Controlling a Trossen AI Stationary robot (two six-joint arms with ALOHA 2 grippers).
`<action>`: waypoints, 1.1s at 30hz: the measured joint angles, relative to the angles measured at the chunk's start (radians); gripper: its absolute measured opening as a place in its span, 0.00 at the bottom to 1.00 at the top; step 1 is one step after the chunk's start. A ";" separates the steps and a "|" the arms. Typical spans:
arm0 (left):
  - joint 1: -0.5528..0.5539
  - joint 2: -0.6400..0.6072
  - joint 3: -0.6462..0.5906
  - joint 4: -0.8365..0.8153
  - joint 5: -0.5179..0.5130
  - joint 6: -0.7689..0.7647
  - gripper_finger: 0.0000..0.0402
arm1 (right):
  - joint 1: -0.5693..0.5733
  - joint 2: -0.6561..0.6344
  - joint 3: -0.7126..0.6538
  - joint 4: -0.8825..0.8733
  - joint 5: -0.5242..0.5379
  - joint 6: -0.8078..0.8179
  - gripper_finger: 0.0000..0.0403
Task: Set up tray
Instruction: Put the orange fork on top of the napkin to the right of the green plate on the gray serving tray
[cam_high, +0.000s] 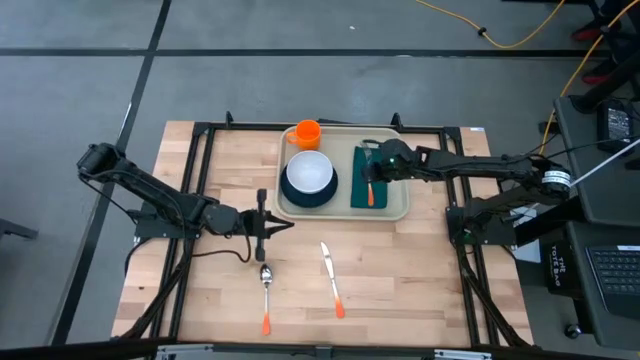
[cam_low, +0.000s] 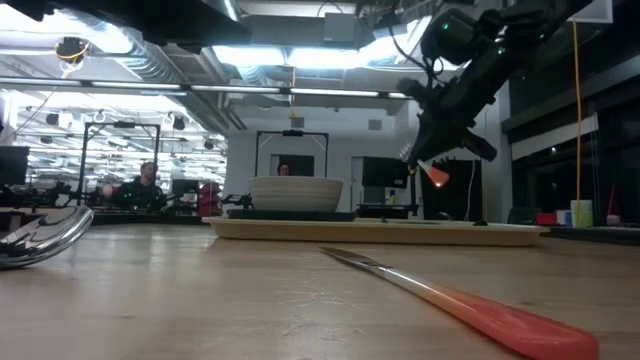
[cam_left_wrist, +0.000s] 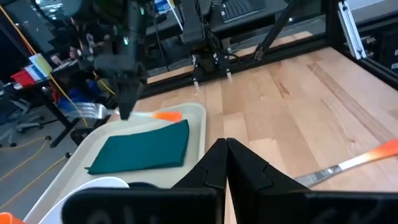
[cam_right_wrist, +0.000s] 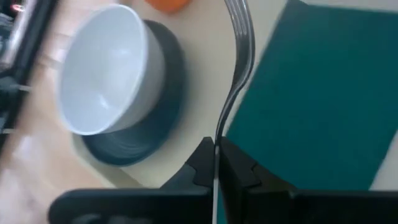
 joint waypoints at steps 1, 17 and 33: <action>0.000 0.000 0.000 0.008 0.000 0.000 0.00 | 0.000 0.014 0.000 -0.001 0.000 0.010 0.02; 0.000 0.000 0.000 0.023 -0.001 0.034 0.01 | -0.148 0.220 0.000 0.097 -0.210 0.130 0.02; 0.000 0.000 0.000 0.028 -0.004 0.065 0.01 | -0.223 0.251 0.000 0.097 -0.231 0.149 0.02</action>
